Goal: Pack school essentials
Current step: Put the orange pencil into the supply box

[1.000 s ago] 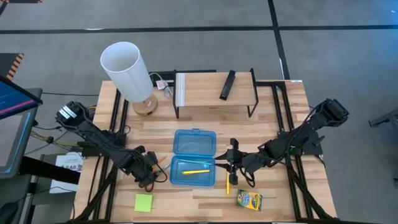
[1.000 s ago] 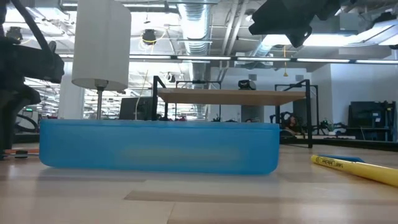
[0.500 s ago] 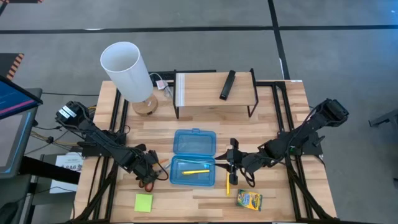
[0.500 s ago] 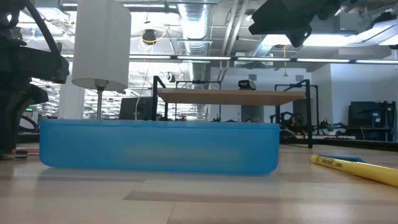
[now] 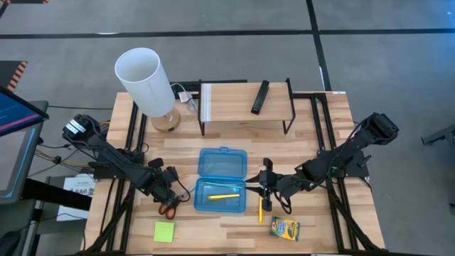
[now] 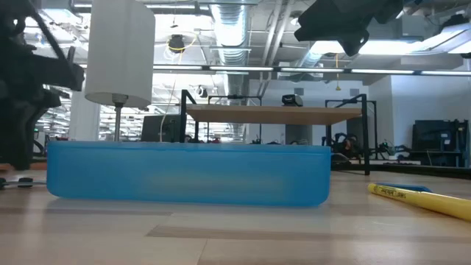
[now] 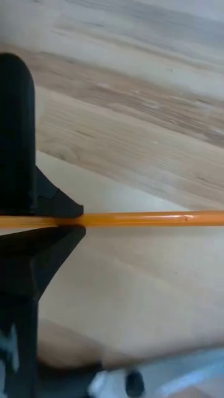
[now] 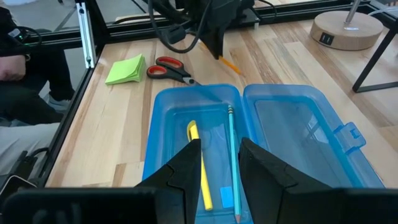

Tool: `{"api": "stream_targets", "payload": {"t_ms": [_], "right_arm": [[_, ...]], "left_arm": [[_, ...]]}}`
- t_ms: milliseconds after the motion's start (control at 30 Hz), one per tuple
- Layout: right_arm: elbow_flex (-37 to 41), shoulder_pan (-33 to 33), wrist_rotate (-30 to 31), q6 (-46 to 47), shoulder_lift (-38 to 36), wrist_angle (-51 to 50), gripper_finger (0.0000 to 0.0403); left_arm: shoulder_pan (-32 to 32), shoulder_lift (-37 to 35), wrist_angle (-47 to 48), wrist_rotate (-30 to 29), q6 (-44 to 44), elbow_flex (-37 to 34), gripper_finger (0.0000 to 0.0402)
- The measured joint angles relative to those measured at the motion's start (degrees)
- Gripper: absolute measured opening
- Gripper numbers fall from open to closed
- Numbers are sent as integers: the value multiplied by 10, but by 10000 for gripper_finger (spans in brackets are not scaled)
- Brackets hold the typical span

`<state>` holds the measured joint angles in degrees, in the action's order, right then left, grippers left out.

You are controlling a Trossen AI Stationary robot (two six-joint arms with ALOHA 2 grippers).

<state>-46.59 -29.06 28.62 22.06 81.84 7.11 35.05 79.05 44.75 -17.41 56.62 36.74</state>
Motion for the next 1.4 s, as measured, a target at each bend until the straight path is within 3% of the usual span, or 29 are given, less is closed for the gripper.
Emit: {"api": "stream_targets", "payload": {"t_ms": [500,767,1000,1133,1400], "right_arm": [[0,12,0,0,0,-7,127],[0,15,0,0,0,-13,127],[0,14,0,6,0,-27,127],[0,14,0,6,0,-37,127],[0,14,0,31,0,-64,127]], "left_arm": [[-15,-28,14,16,-18,10,0],[-43,-28,90,-13,-83,106,0],[-58,-25,-10,-33,-204,168,0],[-66,14,-40,-38,-270,205,0],[-90,161,-46,-3,-385,317,0]]}}
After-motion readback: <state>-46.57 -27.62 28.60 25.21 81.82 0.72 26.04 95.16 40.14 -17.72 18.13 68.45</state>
